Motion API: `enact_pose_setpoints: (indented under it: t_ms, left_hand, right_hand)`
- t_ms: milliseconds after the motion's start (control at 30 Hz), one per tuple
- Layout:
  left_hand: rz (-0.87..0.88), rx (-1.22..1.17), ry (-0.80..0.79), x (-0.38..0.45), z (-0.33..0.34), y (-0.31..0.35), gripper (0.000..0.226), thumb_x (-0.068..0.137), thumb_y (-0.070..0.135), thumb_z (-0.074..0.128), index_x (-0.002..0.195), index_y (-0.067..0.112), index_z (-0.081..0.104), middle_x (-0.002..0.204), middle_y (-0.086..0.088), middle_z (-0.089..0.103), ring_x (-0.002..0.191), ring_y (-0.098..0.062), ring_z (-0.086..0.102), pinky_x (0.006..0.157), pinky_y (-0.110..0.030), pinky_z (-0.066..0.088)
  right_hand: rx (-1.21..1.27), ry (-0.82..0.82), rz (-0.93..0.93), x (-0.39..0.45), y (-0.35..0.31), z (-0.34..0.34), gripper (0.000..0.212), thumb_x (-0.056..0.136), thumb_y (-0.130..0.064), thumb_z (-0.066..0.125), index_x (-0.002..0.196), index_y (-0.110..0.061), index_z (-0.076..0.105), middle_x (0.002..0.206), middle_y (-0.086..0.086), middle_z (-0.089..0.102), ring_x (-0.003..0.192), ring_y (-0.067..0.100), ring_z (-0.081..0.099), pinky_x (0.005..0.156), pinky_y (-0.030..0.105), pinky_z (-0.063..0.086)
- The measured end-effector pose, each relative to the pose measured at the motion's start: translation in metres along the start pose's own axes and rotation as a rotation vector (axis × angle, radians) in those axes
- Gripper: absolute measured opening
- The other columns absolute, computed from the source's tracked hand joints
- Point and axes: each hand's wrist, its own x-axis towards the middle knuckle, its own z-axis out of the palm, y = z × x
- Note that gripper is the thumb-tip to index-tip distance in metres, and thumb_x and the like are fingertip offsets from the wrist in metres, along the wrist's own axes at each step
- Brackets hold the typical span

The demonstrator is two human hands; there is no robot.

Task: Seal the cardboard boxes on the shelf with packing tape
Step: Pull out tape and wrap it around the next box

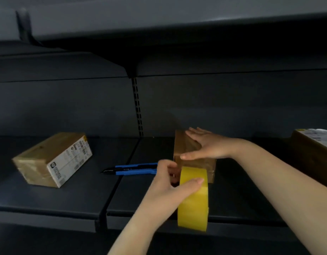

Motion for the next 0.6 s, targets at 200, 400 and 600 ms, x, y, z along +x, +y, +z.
enact_pose_setpoints:
  t_ms: [200, 400, 600]
  left_hand:
    - [0.027, -0.177, -0.172, 0.018, 0.005, -0.008, 0.062, 0.061, 0.043, 0.072, 0.106, 0.046, 0.031, 0.110, 0.015, 0.050, 0.093, -0.001, 0.057, 0.065, -0.012, 0.048]
    - [0.071, 0.003, -0.269, 0.048, 0.000, -0.009, 0.076, 0.056, 0.057, 0.069, 0.110, 0.069, 0.018, 0.114, 0.022, 0.050, 0.097, 0.002, 0.054, 0.072, -0.017, 0.043]
    - [0.000, -0.144, -0.230, 0.062, 0.007, -0.014, 0.077, 0.053, 0.047, 0.068, 0.122, 0.048, 0.034, 0.110, 0.014, 0.054, 0.095, 0.003, 0.054, 0.071, -0.015, 0.041]
  right_hand:
    - [0.073, 0.003, 0.047, 0.017, 0.000, -0.007, 0.111, 0.060, -0.088, 0.023, 0.149, -0.027, -0.002, 0.157, -0.006, -0.009, 0.143, 0.013, -0.007, 0.112, 0.034, 0.001]
    - [0.071, 0.101, 0.167, 0.053, 0.001, -0.012, 0.069, 0.092, -0.064, 0.019, 0.148, -0.025, 0.012, 0.157, 0.001, 0.010, 0.143, 0.024, 0.010, 0.113, 0.041, 0.011]
    - [-0.146, 0.294, -0.037, 0.064, -0.065, -0.035, 0.066, 0.089, -0.062, 0.038, 0.141, -0.021, 0.036, 0.145, 0.007, 0.039, 0.127, 0.026, 0.041, 0.102, 0.044, 0.037]
